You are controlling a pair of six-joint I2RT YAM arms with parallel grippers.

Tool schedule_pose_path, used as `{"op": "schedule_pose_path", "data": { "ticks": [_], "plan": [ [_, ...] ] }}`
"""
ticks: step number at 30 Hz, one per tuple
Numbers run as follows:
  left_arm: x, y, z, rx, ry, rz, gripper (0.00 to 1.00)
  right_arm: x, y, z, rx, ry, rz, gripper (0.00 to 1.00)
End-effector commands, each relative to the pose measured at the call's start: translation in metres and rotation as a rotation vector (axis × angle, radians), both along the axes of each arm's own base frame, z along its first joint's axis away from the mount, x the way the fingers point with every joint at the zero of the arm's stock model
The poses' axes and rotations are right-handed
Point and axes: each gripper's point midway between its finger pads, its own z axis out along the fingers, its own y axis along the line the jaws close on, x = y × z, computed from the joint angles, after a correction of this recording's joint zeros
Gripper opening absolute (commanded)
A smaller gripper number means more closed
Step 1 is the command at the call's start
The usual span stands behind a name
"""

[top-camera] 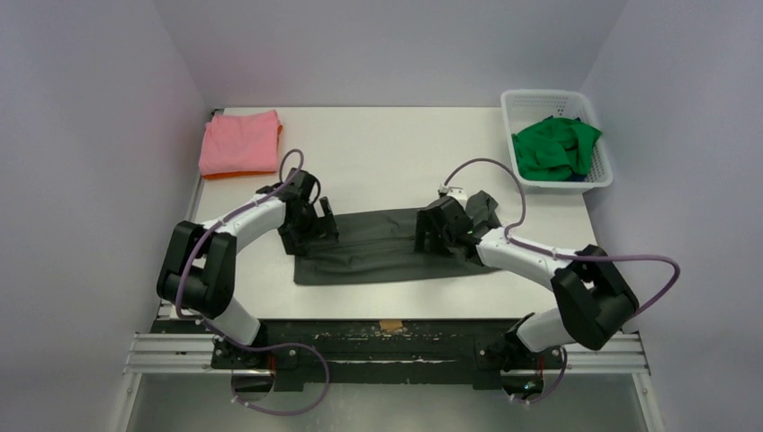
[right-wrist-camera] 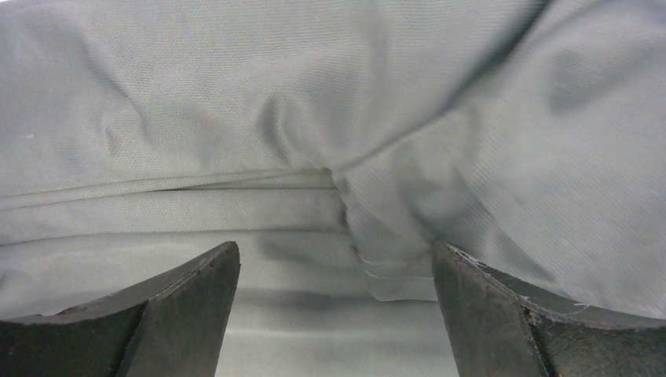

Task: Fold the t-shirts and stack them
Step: Fold the other side of the tshirt into a rectangle, then rotate the tshirt 90 degrees

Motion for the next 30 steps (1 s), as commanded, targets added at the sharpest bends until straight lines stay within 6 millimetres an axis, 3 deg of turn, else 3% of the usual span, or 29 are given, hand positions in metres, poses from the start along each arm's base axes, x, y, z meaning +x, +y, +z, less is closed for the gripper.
{"op": "schedule_pose_path", "data": {
  "ticks": [1, 4, 7, 12, 15, 17, 19, 26, 30],
  "plan": [
    [-0.030, 0.011, -0.012, 0.022, 0.070, 0.012, 1.00, 0.008, -0.023, 0.064, 0.038, -0.165, -0.140, 0.98],
    [-0.041, 0.018, -0.002, 0.038, 0.055, 0.010, 1.00, 0.000, -0.035, 0.088, 0.080, -0.234, -0.175, 0.99],
    [-0.046, 0.025, 0.023, 0.061, -0.015, 0.008, 1.00, -0.007, -0.045, 0.091, 0.113, -0.267, -0.217, 0.99],
    [-0.045, 0.026, 0.068, 0.048, -0.159, 0.009, 1.00, -0.009, -0.041, 0.070, 0.171, -0.206, -0.237, 0.99],
    [-0.036, 0.013, 0.077, 0.004, -0.211, -0.046, 1.00, -0.003, -0.039, 0.050, 0.161, -0.148, -0.241, 0.99],
    [-0.033, -0.010, 0.073, -0.089, -0.197, -0.122, 1.00, 0.004, -0.043, 0.035, 0.157, -0.109, -0.265, 0.99],
    [-0.031, -0.028, 0.055, -0.150, -0.140, -0.166, 1.00, 0.013, -0.048, 0.017, 0.175, -0.059, -0.280, 0.99],
    [-0.031, -0.044, -0.005, -0.161, 0.037, -0.178, 1.00, 0.053, -0.060, -0.018, 0.102, 0.005, -0.295, 0.99],
    [-0.051, -0.060, -0.022, -0.205, 0.120, -0.174, 1.00, 0.092, -0.055, -0.027, 0.085, 0.038, -0.279, 0.99]
  ]
}}
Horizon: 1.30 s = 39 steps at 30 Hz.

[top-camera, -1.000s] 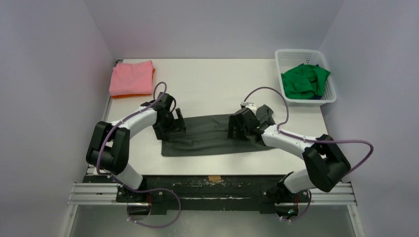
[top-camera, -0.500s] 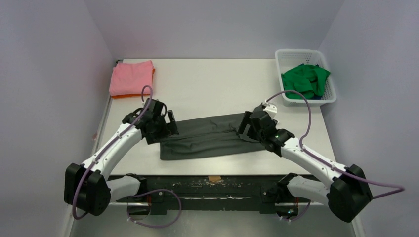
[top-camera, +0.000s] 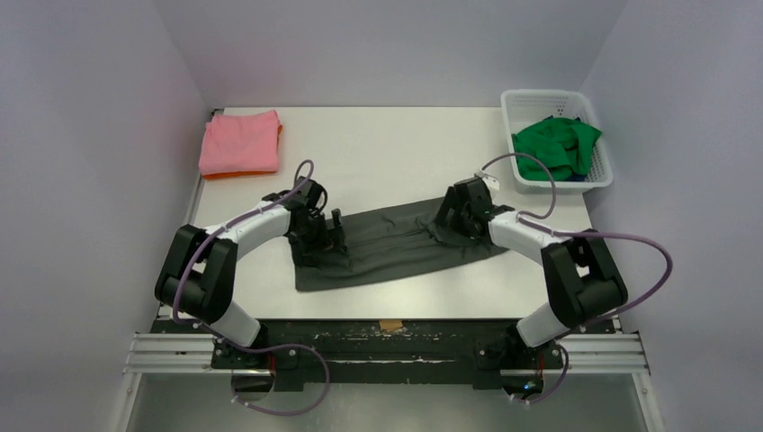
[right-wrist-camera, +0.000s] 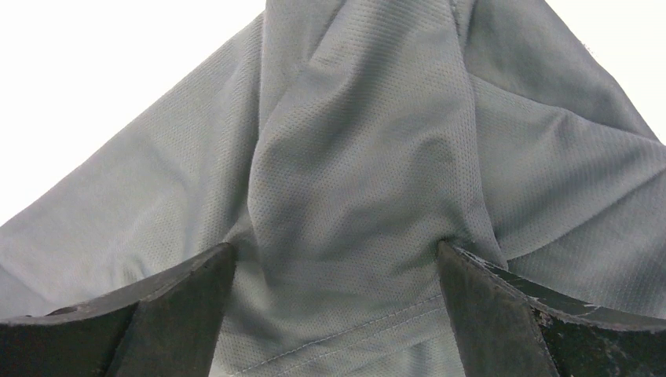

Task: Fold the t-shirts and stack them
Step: Rotate the tshirt 90 degrees

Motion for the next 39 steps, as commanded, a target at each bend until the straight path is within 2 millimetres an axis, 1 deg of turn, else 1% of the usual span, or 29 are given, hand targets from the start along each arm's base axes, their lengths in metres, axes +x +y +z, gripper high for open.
{"op": "schedule_pose_path", "data": {
  "ticks": [1, 3, 4, 5, 6, 7, 8, 10, 12, 14, 15, 17, 19, 21, 23, 25, 26, 28, 29, 30, 32, 34, 35, 37, 38, 39],
  "plan": [
    [-0.022, -0.029, -0.022, -0.080, 0.067, -0.034, 1.00, 0.043, 0.011, -0.015, -0.006, 0.036, 0.049, 0.99],
    [-0.036, -0.038, -0.020, -0.077, 0.083, -0.035, 1.00, 0.066, 0.018, -0.019, -0.030, 0.053, 0.071, 0.99],
    [-0.044, -0.044, -0.018, -0.081, 0.092, -0.030, 1.00, 0.078, 0.026, -0.021, -0.025, 0.064, 0.094, 0.99],
    [-0.054, -0.050, -0.018, -0.088, 0.105, -0.029, 1.00, 0.090, 0.037, -0.022, -0.005, 0.070, 0.127, 0.99],
    [-0.061, -0.058, -0.017, -0.097, 0.110, -0.025, 1.00, 0.101, 0.049, -0.027, 0.023, 0.084, 0.162, 0.99],
    [-0.066, -0.067, -0.017, -0.110, 0.110, -0.025, 1.00, 0.115, 0.059, -0.031, 0.035, 0.090, 0.187, 0.99],
    [-0.072, -0.078, -0.016, -0.124, 0.111, -0.033, 1.00, 0.125, 0.073, -0.036, 0.069, 0.107, 0.225, 0.99],
    [-0.079, -0.102, -0.015, -0.155, 0.115, -0.051, 1.00, 0.148, 0.102, -0.044, 0.134, 0.122, 0.283, 0.99],
    [-0.084, -0.126, -0.014, -0.181, 0.127, -0.084, 1.00, 0.164, 0.128, -0.056, 0.180, 0.148, 0.318, 0.99],
    [-0.086, -0.147, -0.013, -0.182, 0.130, -0.119, 1.00, 0.175, 0.153, -0.064, 0.207, 0.164, 0.354, 0.99],
    [-0.089, -0.158, -0.014, -0.183, 0.131, -0.141, 1.00, 0.180, 0.164, -0.072, 0.215, 0.169, 0.366, 0.99],
    [-0.092, -0.174, -0.017, -0.188, 0.154, -0.161, 1.00, 0.191, 0.187, -0.069, 0.226, 0.137, 0.397, 0.99],
    [-0.095, -0.190, -0.020, -0.215, 0.168, -0.174, 1.00, 0.202, 0.210, -0.062, 0.254, 0.080, 0.434, 0.99],
    [-0.097, -0.202, -0.023, -0.228, 0.166, -0.180, 1.00, 0.211, 0.232, -0.056, 0.299, 0.018, 0.463, 0.99],
    [-0.096, -0.209, -0.022, -0.225, 0.157, -0.187, 1.00, 0.213, 0.248, -0.057, 0.322, -0.022, 0.481, 0.99],
    [-0.092, -0.211, -0.016, -0.213, 0.135, -0.178, 1.00, 0.215, 0.259, -0.055, 0.336, -0.039, 0.496, 0.99],
    [-0.088, -0.212, -0.009, -0.215, 0.114, -0.180, 1.00, 0.216, 0.262, -0.052, 0.335, -0.049, 0.508, 0.99],
    [-0.081, -0.211, 0.008, -0.209, 0.054, -0.187, 1.00, 0.221, 0.265, -0.034, 0.327, -0.075, 0.514, 0.99],
    [-0.079, -0.208, 0.018, -0.200, 0.020, -0.191, 1.00, 0.224, 0.265, -0.020, 0.323, -0.099, 0.519, 0.99],
    [-0.076, -0.203, 0.027, -0.186, -0.014, -0.196, 1.00, 0.228, 0.264, 0.008, 0.315, -0.145, 0.522, 0.99],
    [-0.075, -0.192, 0.047, -0.165, -0.075, -0.204, 1.00, 0.235, 0.257, 0.054, 0.284, -0.230, 0.514, 0.99],
    [-0.080, -0.181, 0.064, -0.156, -0.117, -0.223, 1.00, 0.238, 0.249, 0.105, 0.260, -0.321, 0.501, 0.99],
    [-0.083, -0.175, 0.074, -0.158, -0.141, -0.234, 1.00, 0.238, 0.246, 0.132, 0.253, -0.367, 0.500, 0.99],
    [-0.090, -0.161, 0.088, -0.151, -0.186, -0.251, 1.00, 0.233, 0.238, 0.179, 0.244, -0.442, 0.499, 0.99],
    [-0.092, -0.152, 0.093, -0.139, -0.206, -0.245, 1.00, 0.229, 0.234, 0.199, 0.239, -0.472, 0.502, 0.99],
    [-0.095, -0.142, 0.097, -0.130, -0.219, -0.234, 1.00, 0.222, 0.230, 0.214, 0.238, -0.488, 0.505, 0.99]
  ]
}}
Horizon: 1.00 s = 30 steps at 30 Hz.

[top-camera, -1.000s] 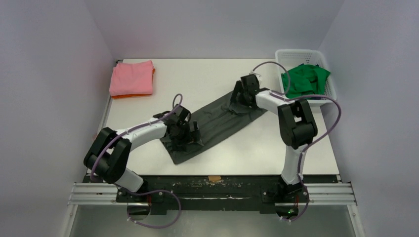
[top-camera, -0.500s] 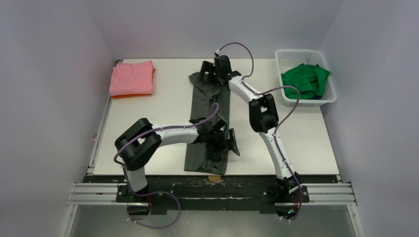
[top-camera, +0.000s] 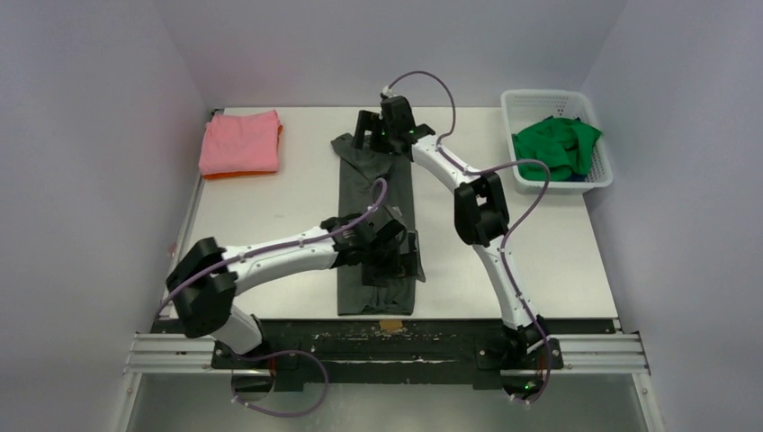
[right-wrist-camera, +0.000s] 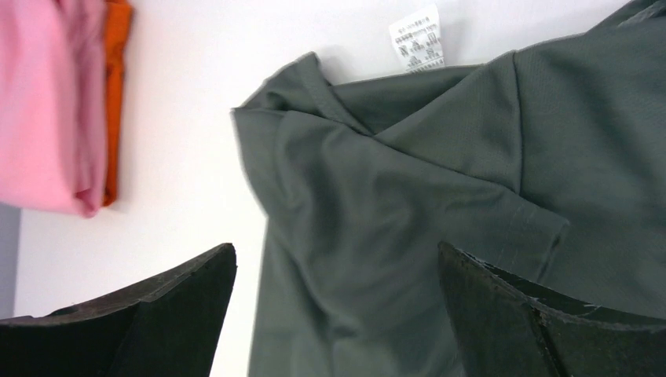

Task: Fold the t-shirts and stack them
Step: Rotate the tshirt 90 degrees, then grab the bottom of the folded rectangular tshirt with both arms

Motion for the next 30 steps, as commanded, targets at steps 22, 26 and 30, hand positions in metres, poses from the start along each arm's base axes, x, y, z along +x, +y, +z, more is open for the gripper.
{"op": "schedule_pose_path", "data": {
  "ticks": [22, 26, 30],
  "plan": [
    [-0.053, 0.144, -0.076, 0.123, 0.033, 0.153, 0.63, -0.373, -0.102, -0.036, 0.060, 0.310, 0.099, 0.79],
    [-0.058, 0.148, -0.093, 0.178, 0.083, 0.161, 0.58, -0.412, -0.102, -0.051, 0.074, 0.364, 0.123, 0.75],
    [-0.056, 0.153, -0.098, 0.217, 0.086, 0.186, 0.57, -0.431, -0.104, -0.058, 0.065, 0.401, 0.137, 0.71]
  ]
}}
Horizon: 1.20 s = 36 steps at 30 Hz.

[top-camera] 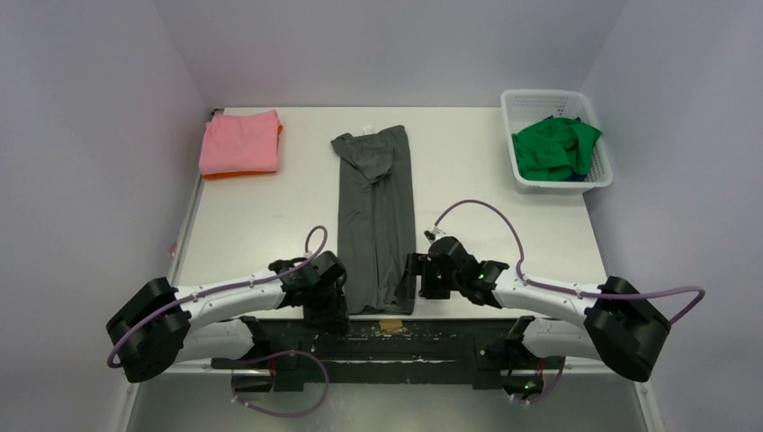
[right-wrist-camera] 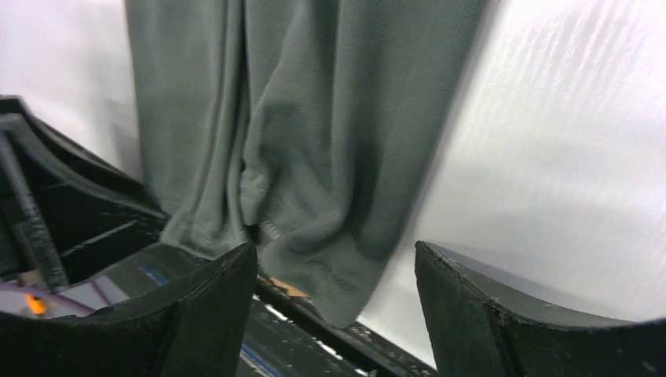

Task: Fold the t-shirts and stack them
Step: Grab the bottom of the folded rectangular tshirt with both arms

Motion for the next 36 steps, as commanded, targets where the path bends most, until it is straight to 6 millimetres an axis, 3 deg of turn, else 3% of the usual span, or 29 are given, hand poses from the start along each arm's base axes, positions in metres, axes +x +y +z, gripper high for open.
{"op": "schedule_pose_path", "data": {
  "ticks": [1, 5, 9, 12, 16, 22, 25, 27, 29, 32, 34, 36],
  "plan": [
    [0.016, -0.005, -0.001, -0.004, -0.056, 0.043, 0.57, -0.017, 0.002, -0.003, 0.022, 0.058, -0.018, 0.70],
    [0.020, -0.006, 0.008, -0.017, -0.085, 0.047, 0.57, -0.020, 0.004, -0.009, -0.010, 0.067, -0.005, 0.66],
    [0.027, -0.014, 0.035, -0.095, -0.151, 0.028, 0.57, -0.021, 0.006, -0.010, -0.027, 0.060, 0.006, 0.62],
    [0.036, -0.009, 0.046, -0.095, -0.222, 0.050, 0.57, -0.023, 0.006, -0.011, -0.032, 0.059, 0.010, 0.59],
    [0.042, -0.006, 0.043, -0.049, -0.216, 0.051, 0.57, -0.025, 0.004, -0.016, -0.050, 0.067, 0.005, 0.54],
    [0.041, -0.013, 0.013, 0.006, -0.134, 0.034, 0.52, -0.027, 0.000, -0.022, -0.068, 0.074, -0.007, 0.46],
    [0.038, -0.016, -0.002, 0.033, -0.083, 0.027, 0.43, -0.031, -0.002, -0.027, -0.081, 0.095, 0.002, 0.42],
    [0.039, -0.017, -0.009, 0.045, -0.071, 0.030, 0.30, -0.035, -0.004, -0.030, -0.089, 0.106, 0.005, 0.39],
    [0.033, -0.021, -0.011, 0.029, -0.035, 0.013, 0.01, -0.036, -0.005, -0.032, -0.092, 0.109, 0.004, 0.31],
    [0.025, -0.015, -0.009, 0.044, -0.026, 0.010, 0.00, -0.038, -0.007, -0.028, -0.082, 0.100, 0.006, 0.17],
    [0.018, -0.008, -0.003, 0.058, -0.037, 0.021, 0.00, -0.040, -0.007, -0.023, -0.069, 0.090, 0.015, 0.00],
    [0.012, -0.004, 0.004, 0.056, -0.053, 0.015, 0.00, -0.044, -0.007, -0.017, -0.052, 0.083, 0.034, 0.00]
  ]
}}
